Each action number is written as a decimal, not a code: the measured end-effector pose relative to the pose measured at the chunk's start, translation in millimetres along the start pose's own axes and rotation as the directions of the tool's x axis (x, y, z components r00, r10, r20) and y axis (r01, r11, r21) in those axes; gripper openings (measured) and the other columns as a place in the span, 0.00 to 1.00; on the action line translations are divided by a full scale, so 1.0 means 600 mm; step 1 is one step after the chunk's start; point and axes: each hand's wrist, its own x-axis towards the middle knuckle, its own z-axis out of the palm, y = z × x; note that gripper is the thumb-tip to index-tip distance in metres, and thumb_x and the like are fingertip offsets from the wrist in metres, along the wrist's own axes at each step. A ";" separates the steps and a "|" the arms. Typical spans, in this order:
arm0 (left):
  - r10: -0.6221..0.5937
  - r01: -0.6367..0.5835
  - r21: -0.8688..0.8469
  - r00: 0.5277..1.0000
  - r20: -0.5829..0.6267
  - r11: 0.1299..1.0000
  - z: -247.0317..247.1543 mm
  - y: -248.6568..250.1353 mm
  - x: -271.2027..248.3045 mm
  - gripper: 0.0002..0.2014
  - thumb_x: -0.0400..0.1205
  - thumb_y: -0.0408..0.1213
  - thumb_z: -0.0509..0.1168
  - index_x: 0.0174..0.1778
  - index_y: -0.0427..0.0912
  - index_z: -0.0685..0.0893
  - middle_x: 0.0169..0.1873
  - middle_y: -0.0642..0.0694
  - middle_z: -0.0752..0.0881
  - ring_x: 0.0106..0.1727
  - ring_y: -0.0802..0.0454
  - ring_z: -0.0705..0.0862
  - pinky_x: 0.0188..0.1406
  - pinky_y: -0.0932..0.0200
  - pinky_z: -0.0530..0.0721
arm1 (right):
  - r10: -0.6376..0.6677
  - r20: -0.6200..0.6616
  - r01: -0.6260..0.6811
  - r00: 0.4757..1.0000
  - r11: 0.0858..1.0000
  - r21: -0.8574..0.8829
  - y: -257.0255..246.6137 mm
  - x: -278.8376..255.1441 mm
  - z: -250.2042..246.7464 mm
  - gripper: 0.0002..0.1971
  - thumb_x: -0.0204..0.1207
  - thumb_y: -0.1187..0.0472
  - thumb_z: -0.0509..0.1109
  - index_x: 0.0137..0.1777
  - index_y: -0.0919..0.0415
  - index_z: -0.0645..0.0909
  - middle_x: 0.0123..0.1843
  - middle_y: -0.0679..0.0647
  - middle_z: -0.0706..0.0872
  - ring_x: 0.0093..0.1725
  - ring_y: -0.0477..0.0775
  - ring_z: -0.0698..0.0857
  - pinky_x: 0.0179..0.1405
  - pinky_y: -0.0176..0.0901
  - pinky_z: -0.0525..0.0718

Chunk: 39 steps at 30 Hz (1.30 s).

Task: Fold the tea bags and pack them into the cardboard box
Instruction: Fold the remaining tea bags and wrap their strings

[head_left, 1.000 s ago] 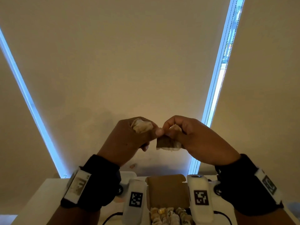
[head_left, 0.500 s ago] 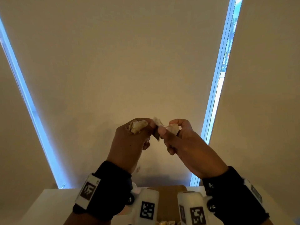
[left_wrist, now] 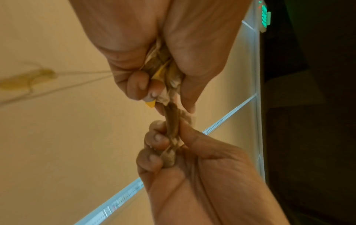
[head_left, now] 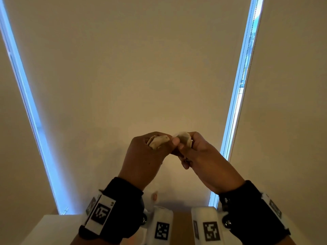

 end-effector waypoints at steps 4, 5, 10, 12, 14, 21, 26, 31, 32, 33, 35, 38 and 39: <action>-0.105 0.101 -0.074 0.993 -0.055 0.992 -0.001 -0.010 -0.004 0.10 0.81 0.42 0.75 0.43 0.37 0.90 0.26 0.43 0.78 0.29 0.46 0.70 0.31 0.52 0.67 | 0.058 -0.075 -0.050 0.995 0.992 0.115 0.005 0.002 0.005 0.09 0.86 0.63 0.65 0.63 0.59 0.71 0.44 0.61 0.82 0.40 0.57 0.78 0.39 0.51 0.77; -0.144 0.134 -0.123 0.987 -0.077 0.983 -0.001 -0.013 -0.004 0.14 0.80 0.43 0.75 0.44 0.33 0.88 0.27 0.39 0.75 0.30 0.45 0.68 0.31 0.50 0.63 | 0.080 -0.094 -0.060 0.992 0.978 0.199 0.006 0.002 0.005 0.09 0.86 0.68 0.63 0.64 0.61 0.71 0.43 0.61 0.81 0.40 0.57 0.78 0.38 0.50 0.77; -0.225 0.215 -0.070 0.952 -0.207 0.974 -0.006 -0.019 -0.008 0.09 0.83 0.40 0.72 0.37 0.44 0.88 0.22 0.48 0.76 0.25 0.52 0.70 0.23 0.60 0.69 | 0.059 -0.123 -0.013 0.991 0.938 0.346 0.007 -0.017 0.002 0.08 0.75 0.65 0.65 0.52 0.66 0.75 0.43 0.59 0.79 0.44 0.61 0.83 0.43 0.50 0.82; -0.198 0.201 -0.008 0.954 -0.226 0.980 -0.007 -0.022 -0.011 0.12 0.83 0.40 0.72 0.33 0.48 0.88 0.20 0.55 0.77 0.22 0.57 0.71 0.24 0.62 0.70 | 0.028 -0.065 -0.003 0.997 0.937 0.348 0.001 -0.029 0.004 0.06 0.74 0.61 0.66 0.46 0.64 0.78 0.40 0.56 0.83 0.48 0.62 0.87 0.51 0.52 0.86; -0.155 0.163 0.020 0.964 -0.217 0.986 -0.003 -0.019 -0.016 0.12 0.83 0.38 0.72 0.31 0.49 0.89 0.19 0.58 0.79 0.21 0.62 0.73 0.28 0.61 0.70 | -0.001 0.007 -0.001 1.000 0.958 0.286 -0.007 -0.039 0.005 0.08 0.82 0.66 0.67 0.41 0.60 0.82 0.40 0.54 0.86 0.53 0.61 0.89 0.58 0.53 0.88; -0.185 0.178 -0.066 0.973 -0.134 0.982 0.017 0.004 -0.042 0.08 0.81 0.34 0.71 0.37 0.45 0.92 0.23 0.46 0.79 0.26 0.51 0.72 0.25 0.59 0.70 | 0.024 -0.171 0.017 0.985 0.972 0.234 -0.024 -0.050 0.014 0.10 0.70 0.68 0.80 0.49 0.68 0.84 0.36 0.56 0.89 0.32 0.46 0.80 0.31 0.33 0.75; -0.147 0.139 -0.148 0.988 -0.040 0.979 0.020 0.007 -0.069 0.08 0.72 0.48 0.77 0.40 0.48 0.94 0.23 0.46 0.80 0.26 0.49 0.70 0.25 0.60 0.68 | 0.095 -0.269 -0.035 0.958 0.975 0.218 -0.013 -0.063 0.014 0.14 0.61 0.60 0.83 0.36 0.58 0.78 0.36 0.60 0.86 0.39 0.57 0.79 0.41 0.52 0.77; -0.284 0.266 -0.166 0.954 -0.097 0.950 0.025 0.007 -0.072 0.14 0.80 0.30 0.75 0.28 0.46 0.93 0.18 0.47 0.82 0.21 0.52 0.71 0.23 0.61 0.69 | -0.146 -0.282 0.117 0.948 0.986 -0.117 -0.015 -0.095 0.017 0.15 0.71 0.72 0.79 0.33 0.50 0.86 0.45 0.49 0.93 0.43 0.51 0.91 0.43 0.42 0.87; -0.360 0.342 -0.173 0.928 -0.092 0.924 0.023 0.002 -0.069 0.21 0.83 0.27 0.71 0.24 0.48 0.92 0.16 0.48 0.80 0.18 0.53 0.71 0.22 0.62 0.69 | -0.202 -0.258 0.155 0.945 0.969 -0.192 -0.016 -0.100 0.016 0.14 0.72 0.70 0.79 0.37 0.48 0.88 0.48 0.46 0.93 0.48 0.50 0.91 0.49 0.41 0.87; -0.418 0.398 -0.182 0.904 -0.092 0.899 0.022 -0.002 -0.065 0.24 0.83 0.26 0.69 0.21 0.49 0.90 0.15 0.49 0.79 0.17 0.54 0.70 0.22 0.63 0.68 | -0.233 -0.223 0.178 0.947 0.954 -0.240 -0.021 -0.105 0.016 0.13 0.72 0.69 0.79 0.40 0.46 0.90 0.51 0.43 0.93 0.52 0.49 0.91 0.53 0.40 0.86; -0.419 0.400 -0.187 0.904 -0.078 0.897 0.022 -0.008 -0.061 0.16 0.75 0.38 0.77 0.20 0.51 0.90 0.15 0.49 0.77 0.18 0.54 0.70 0.20 0.64 0.69 | -0.221 -0.143 0.184 0.965 0.955 -0.234 -0.027 -0.113 0.014 0.16 0.74 0.68 0.79 0.43 0.42 0.91 0.51 0.39 0.93 0.54 0.46 0.91 0.53 0.37 0.87; -0.267 0.255 -0.146 0.961 -0.069 0.956 0.024 -0.003 -0.085 0.05 0.65 0.45 0.82 0.27 0.54 0.92 0.17 0.50 0.79 0.20 0.53 0.72 0.20 0.61 0.70 | -0.177 -0.128 0.147 0.976 0.966 -0.215 -0.027 -0.121 0.010 0.16 0.72 0.65 0.82 0.51 0.41 0.92 0.53 0.33 0.92 0.55 0.41 0.90 0.55 0.35 0.88; -0.201 0.191 -0.118 0.976 -0.084 0.974 0.026 -0.006 -0.095 0.06 0.71 0.40 0.83 0.31 0.53 0.93 0.18 0.50 0.80 0.21 0.54 0.72 0.21 0.61 0.70 | -0.165 -0.131 0.134 0.978 0.966 -0.223 -0.023 -0.123 0.009 0.16 0.71 0.65 0.83 0.53 0.41 0.91 0.54 0.32 0.91 0.56 0.40 0.90 0.56 0.34 0.87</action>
